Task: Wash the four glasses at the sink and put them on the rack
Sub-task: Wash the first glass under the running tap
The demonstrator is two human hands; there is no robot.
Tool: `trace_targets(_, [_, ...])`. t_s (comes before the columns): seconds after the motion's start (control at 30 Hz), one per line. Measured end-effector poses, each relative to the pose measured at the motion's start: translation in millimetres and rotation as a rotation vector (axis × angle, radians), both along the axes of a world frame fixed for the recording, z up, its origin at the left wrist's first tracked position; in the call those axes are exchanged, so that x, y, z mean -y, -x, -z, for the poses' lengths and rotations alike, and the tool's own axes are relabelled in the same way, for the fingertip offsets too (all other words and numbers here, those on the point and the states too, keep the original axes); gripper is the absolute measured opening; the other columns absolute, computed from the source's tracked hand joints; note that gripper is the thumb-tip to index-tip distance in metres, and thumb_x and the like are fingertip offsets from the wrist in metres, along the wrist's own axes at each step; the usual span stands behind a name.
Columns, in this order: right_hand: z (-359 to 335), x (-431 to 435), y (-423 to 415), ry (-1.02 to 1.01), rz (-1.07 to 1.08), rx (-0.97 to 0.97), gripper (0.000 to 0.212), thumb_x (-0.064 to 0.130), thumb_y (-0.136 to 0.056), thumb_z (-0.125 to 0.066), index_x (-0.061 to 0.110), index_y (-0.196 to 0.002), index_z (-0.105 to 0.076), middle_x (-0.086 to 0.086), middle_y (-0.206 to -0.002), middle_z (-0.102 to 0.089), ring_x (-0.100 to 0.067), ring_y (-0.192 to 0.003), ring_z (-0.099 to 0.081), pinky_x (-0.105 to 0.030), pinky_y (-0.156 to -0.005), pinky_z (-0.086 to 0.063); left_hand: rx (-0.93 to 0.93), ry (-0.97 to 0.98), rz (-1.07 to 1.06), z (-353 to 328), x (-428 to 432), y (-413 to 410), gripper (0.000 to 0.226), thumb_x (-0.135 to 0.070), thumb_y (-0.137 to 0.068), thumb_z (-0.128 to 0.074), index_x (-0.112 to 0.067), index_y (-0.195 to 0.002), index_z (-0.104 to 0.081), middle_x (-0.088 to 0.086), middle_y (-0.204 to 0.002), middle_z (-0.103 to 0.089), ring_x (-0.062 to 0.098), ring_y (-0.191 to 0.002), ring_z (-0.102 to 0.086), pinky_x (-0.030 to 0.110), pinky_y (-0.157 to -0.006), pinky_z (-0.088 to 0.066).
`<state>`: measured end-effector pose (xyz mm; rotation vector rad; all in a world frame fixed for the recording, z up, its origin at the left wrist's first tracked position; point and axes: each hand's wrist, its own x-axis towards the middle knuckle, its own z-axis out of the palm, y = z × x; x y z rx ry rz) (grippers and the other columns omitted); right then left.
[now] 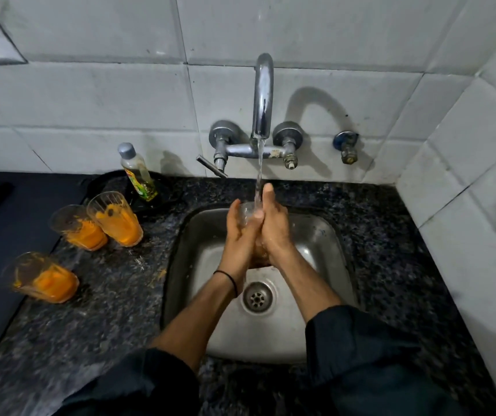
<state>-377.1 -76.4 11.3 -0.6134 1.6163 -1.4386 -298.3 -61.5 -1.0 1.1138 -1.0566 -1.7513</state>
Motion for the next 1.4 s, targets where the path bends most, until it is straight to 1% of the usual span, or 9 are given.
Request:
trace_targets(0.2, [23.2, -7.3, -21.6, 0.089, -0.151, -0.194, 0.036, 0.046, -0.101, -0.052, 0.026, -0.129, -0.041, -0.007, -0.124, -0.06, -0.02, -0.113, -0.062, -0.032, -0.089, -0.053, 0.253, -0.212, -0.124, -19.5, 23.9, -2.5, 0.063, -0.061, -0.101, -0.03, -0.013, -0.105, -0.072, 0.014, -0.101, -0.074, 0.023, -0.087, -0.07, 0.037, -0.074, -0.058])
trace_targets(0.43, [-2.3, -0.3, -1.2, 0.029, 0.135, -0.007, 0.044, 0.048, -0.105, -0.042, 0.014, -0.089, -0.063, -0.004, -0.079, -0.067, -0.015, -0.069, -0.064, -0.027, -0.063, -0.05, 0.111, 0.173, 0.064, 4.9, -10.2, -5.5, 0.055, -0.054, -0.101, -0.04, -0.05, -0.151, -0.019, -0.009, -0.142, -0.052, 0.018, -0.124, -0.059, 0.046, -0.098, -0.053])
trace_targets(0.53, [-3.3, -3.6, -0.3, -0.077, 0.116, 0.025, 0.06, 0.057, -0.105, -0.024, 0.017, -0.076, -0.059, -0.002, -0.071, -0.062, -0.017, -0.065, -0.061, -0.028, -0.062, -0.05, 0.096, -0.05, 0.123, -11.6, -10.4, -6.1, 0.056, -0.062, -0.097, -0.039, -0.032, -0.144, -0.046, 0.004, -0.122, -0.068, 0.025, -0.1, -0.072, 0.043, -0.078, -0.061])
trace_targets(0.63, [12.4, -10.2, -15.3, -0.024, 0.076, -0.193, 0.069, 0.07, -0.098, -0.02, 0.015, -0.104, -0.062, -0.008, -0.102, -0.068, -0.024, -0.095, -0.065, -0.04, -0.085, -0.053, 0.055, -0.431, -0.021, -12.5, 9.8, -2.9, 0.062, -0.068, -0.095, -0.036, -0.017, -0.1, -0.071, 0.014, -0.098, -0.074, 0.031, -0.093, -0.069, 0.048, -0.083, -0.057])
trace_targets(0.8, [18.6, -19.8, -18.6, 0.273, -0.1, -0.868, 0.022, 0.035, -0.088, -0.066, 0.017, -0.098, -0.056, 0.003, -0.119, -0.045, -0.01, -0.109, -0.04, -0.026, -0.094, -0.04, -0.091, -0.459, -0.151, 17.3, 32.8, -11.4, 0.04, -0.036, -0.096, -0.048, -0.009, -0.119, -0.067, 0.019, -0.121, -0.068, 0.032, -0.105, -0.067, 0.038, -0.074, -0.056])
trace_targets(0.93, [-12.1, -13.5, 18.8, 0.145, -0.535, -0.669, 0.019, 0.019, -0.081, -0.08, 0.017, -0.071, -0.064, 0.008, -0.072, -0.061, -0.001, -0.069, -0.054, -0.027, -0.073, -0.045, 0.089, -0.327, -0.148, 13.6, 45.1, -17.9, 0.036, -0.036, -0.096, -0.051, -0.006, -0.105, -0.069, 0.017, -0.09, -0.068, 0.03, -0.069, -0.064, 0.034, -0.05, -0.054])
trace_targets(1.1, [-55.6, -1.4, 37.9, -0.12, -1.205, -0.843, 0.006, 0.016, -0.089, -0.073, 0.015, -0.091, -0.078, 0.001, -0.089, -0.076, -0.011, -0.088, -0.069, -0.037, -0.097, -0.053, -0.099, -0.349, -0.122, 13.9, 42.6, -9.5, 0.023, -0.029, -0.091, -0.061, -0.008, -0.091, -0.069, 0.008, -0.081, -0.067, 0.02, -0.065, -0.062, 0.026, -0.052, -0.052])
trace_targets(1.3, [-48.8, -6.2, 28.9, -0.209, -1.194, -1.647, 0.035, 0.006, -0.094, -0.06, 0.014, -0.128, -0.055, -0.005, -0.127, -0.064, -0.027, -0.134, -0.047, -0.048, -0.125, -0.003, -0.239, -0.638, 0.025, -2.9, 53.8, -1.7, 0.03, -0.032, -0.101, -0.043, -0.011, -0.096, -0.063, 0.01, -0.086, -0.066, 0.022, -0.075, -0.062, 0.031, -0.066, -0.049])
trace_targets(1.4, [-44.5, -2.8, 18.0, -0.178, -0.985, -1.433, 0.03, 0.008, -0.089, -0.063, 0.014, -0.118, -0.058, -0.008, -0.118, -0.065, -0.028, -0.117, -0.059, -0.04, -0.105, -0.041, -0.324, -0.578, -0.087, 0.6, 56.0, 1.6, 0.03, -0.031, -0.1, -0.045, -0.008, -0.107, -0.063, 0.014, -0.097, -0.064, 0.025, -0.087, -0.061, 0.037, -0.076, -0.052])
